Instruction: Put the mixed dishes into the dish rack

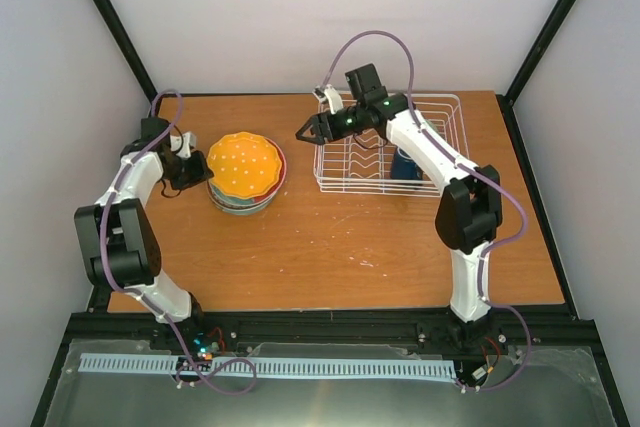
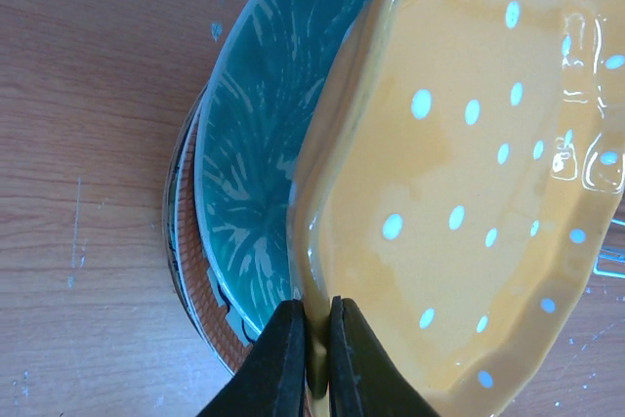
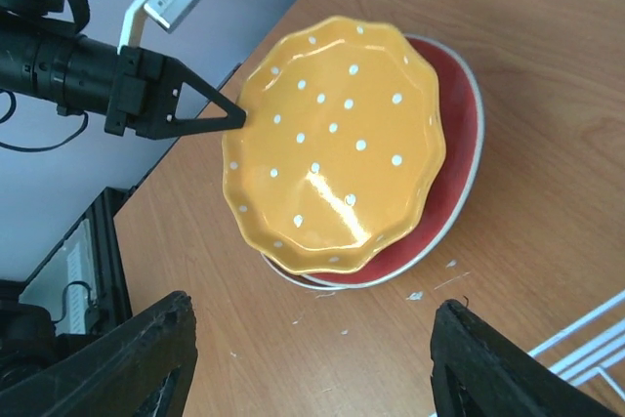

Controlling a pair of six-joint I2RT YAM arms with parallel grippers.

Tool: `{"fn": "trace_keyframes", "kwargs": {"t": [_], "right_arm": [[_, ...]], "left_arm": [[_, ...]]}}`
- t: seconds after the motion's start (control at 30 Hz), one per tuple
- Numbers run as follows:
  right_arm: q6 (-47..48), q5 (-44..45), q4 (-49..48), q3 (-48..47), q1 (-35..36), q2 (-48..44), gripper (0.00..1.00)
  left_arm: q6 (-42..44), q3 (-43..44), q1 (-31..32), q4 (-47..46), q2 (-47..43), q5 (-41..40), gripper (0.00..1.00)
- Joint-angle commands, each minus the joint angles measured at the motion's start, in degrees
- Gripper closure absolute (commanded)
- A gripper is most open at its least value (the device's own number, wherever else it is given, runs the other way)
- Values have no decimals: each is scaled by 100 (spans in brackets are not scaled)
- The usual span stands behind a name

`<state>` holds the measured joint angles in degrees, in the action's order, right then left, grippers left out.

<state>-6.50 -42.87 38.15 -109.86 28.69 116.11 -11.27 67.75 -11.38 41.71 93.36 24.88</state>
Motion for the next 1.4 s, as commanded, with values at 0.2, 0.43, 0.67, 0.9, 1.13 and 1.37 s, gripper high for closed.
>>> {"fn": "trace_keyframes", "kwargs": {"t": [0.2,0.43,0.67,0.9,1.13,1.37], "right_arm": [[-53,-570,223,-276,440,456,33],[184,-340,620,-424,684,676,33],[281,-22,789,-604,691,866,33],[261,128,864,-777,682,918,33],[44,-230,931,-1248,630,1095,33],[-6,-361,958,-1366,592,1141,33]], "left_arm": [[-78,-173,-181,-595,-700,780,99],[-88,-485,-183,-764,-955,980,99],[-2,-552,-297,-736,-1189,1241,99],[196,-790,-676,-867,-1403,1975,99],[318,-1216,-837,-1332,-1429,2890,99],[339,-1456,-896,-1755,-1281,3715,99]]}}
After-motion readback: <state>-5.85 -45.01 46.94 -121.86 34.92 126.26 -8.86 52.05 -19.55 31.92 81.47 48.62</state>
